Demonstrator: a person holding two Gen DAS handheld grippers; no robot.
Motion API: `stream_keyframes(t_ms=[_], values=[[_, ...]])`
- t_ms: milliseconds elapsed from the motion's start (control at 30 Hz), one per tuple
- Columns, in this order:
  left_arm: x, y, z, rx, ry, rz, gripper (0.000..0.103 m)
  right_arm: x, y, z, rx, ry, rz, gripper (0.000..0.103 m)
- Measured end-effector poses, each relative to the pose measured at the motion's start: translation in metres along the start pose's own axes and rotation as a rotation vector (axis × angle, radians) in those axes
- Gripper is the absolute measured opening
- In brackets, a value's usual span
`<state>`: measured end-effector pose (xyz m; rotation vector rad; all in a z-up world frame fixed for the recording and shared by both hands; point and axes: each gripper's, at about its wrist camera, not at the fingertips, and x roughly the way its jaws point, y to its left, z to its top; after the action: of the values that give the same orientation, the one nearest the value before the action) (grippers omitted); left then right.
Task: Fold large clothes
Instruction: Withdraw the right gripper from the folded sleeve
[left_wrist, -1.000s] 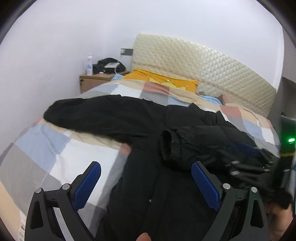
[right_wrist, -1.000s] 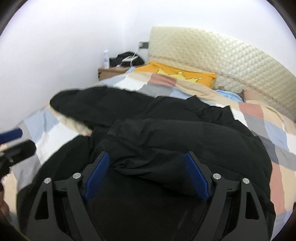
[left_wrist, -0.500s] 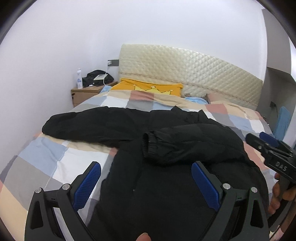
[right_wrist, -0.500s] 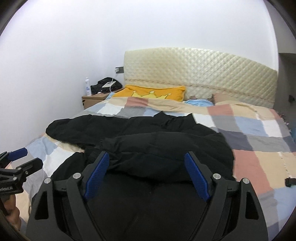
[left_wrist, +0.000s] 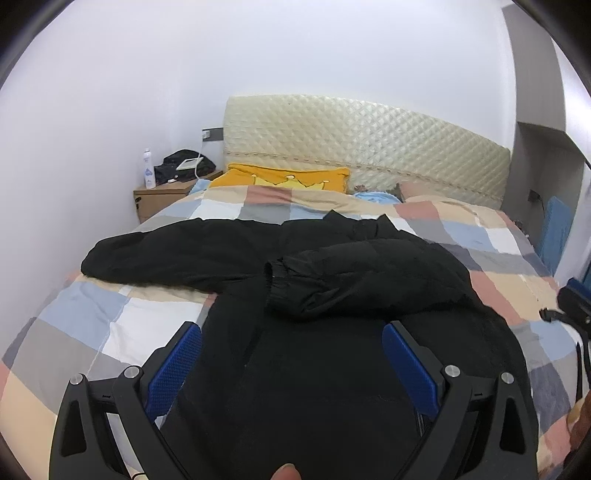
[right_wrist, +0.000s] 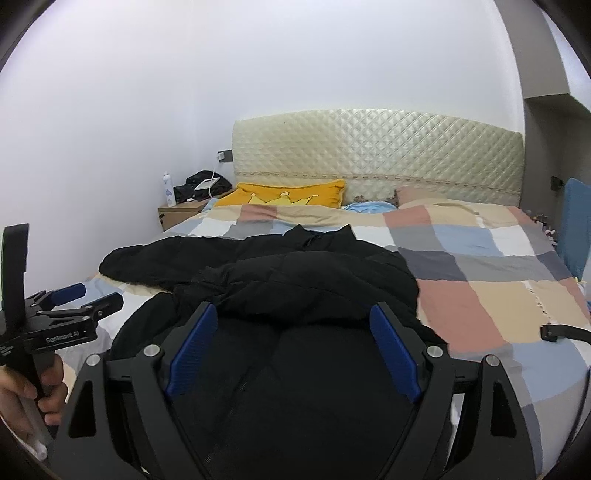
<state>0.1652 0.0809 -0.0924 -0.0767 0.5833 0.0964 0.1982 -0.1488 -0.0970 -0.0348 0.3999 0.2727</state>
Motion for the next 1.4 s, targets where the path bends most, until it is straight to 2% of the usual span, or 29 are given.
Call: stream_keyframes(t_ms=[200,400,900,1133,1233,1400], values=[[0.003,-0.006,-0.007,0.019,0.023,0.007,0.100,-0.015,-0.013,-0.019,0.007,0.003,-0.032,0.093],[0.004,-0.009,-0.011,0.013,0.039,-0.014,0.100,-0.028,-0.029,-0.034,0.086,0.034,-0.049,0.100],[0.012,-0.014,-0.028,0.018,0.094,-0.051,0.100,-0.064,-0.028,-0.069,0.069,0.026,-0.102,0.102],[0.012,-0.020,-0.033,0.024,0.103,-0.121,0.100,-0.055,-0.032,-0.074,0.132,0.042,-0.103,0.103],[0.009,-0.026,-0.033,0.037,0.088,-0.137,0.100,-0.053,-0.030,-0.076,0.119,0.045,-0.124,0.103],[0.012,-0.030,-0.032,0.053,0.098,-0.136,0.100,-0.060,-0.025,-0.075,0.096,0.016,-0.103,0.103]])
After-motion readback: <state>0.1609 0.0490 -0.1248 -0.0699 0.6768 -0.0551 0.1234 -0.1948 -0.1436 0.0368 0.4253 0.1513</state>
